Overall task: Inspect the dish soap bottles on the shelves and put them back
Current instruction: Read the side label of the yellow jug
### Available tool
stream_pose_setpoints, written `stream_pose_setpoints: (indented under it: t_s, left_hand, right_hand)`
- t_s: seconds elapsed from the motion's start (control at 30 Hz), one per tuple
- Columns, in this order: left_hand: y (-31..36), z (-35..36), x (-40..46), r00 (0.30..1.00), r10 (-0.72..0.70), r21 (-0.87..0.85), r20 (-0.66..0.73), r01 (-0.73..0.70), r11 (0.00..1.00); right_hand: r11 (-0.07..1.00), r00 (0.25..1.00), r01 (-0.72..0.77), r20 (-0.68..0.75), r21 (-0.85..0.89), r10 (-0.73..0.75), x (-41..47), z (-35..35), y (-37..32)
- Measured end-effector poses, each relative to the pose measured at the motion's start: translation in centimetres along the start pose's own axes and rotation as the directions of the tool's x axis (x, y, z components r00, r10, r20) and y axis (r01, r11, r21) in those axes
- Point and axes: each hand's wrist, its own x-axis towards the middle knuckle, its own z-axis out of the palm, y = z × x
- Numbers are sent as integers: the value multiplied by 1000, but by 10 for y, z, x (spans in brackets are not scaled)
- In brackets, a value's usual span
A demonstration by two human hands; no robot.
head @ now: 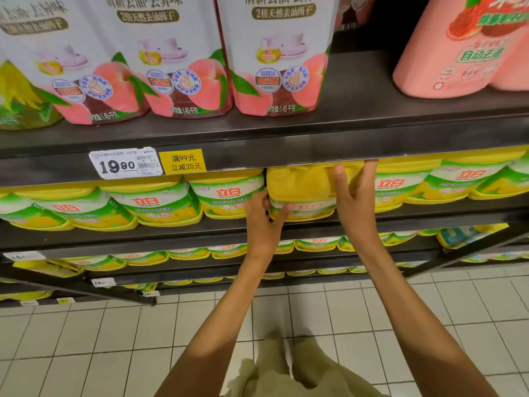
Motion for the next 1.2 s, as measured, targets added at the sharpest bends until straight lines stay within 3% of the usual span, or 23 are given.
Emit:
stream_pose_setpoints:
  t_s: [0.13, 0.27, 0.43, 0.57, 0.73, 0.83, 0.97, 1.07, 1.2]
  left_hand:
    - [1, 0, -12, 999, -46, -77, -6, 45, 996]
    - [-4, -1, -21, 999, -36, -142, -36, 30, 989]
    - [-4, -2, -34, 998, -64, -247, 31, 69, 967]
    - [-9, -8, -44, 993, -70, -213, 90, 88, 973]
    - [-9, -14, -62, 910, -228, -192, 348, 307, 932]
    - [5, -7, -73, 906, -329, -236, 265, 392, 889]
    - [26, -3, -87, 883, -430, -287, 188, 468, 836]
    - [38, -9, -93, 828, -512, -291, 227, 560, 776]
    - [51, -20, -94, 783, -525, -305, 333, 617, 726]
  right_hand:
    - [990, 997, -75, 31, 118, 72, -3, -6, 4]
    - [993, 994, -83, 78, 87, 76, -6, -14, 6]
    - [981, 994, -111, 7, 156, 111, -12, -13, 3]
    - [923, 960, -252, -43, 291, 276, -25, -22, 5]
    - [825, 901, -410, 31, 389, 433, -36, -33, -3]
    - [769, 843, -510, 44, 385, 537, -32, -35, -8]
    - [690, 734, -677, 171, 256, 657, -17, -47, -12]
    - [716, 757, -650, 304, 256, 579, -28, -62, -6]
    - [596, 621, -759, 566, 262, 542, -62, -68, 5]
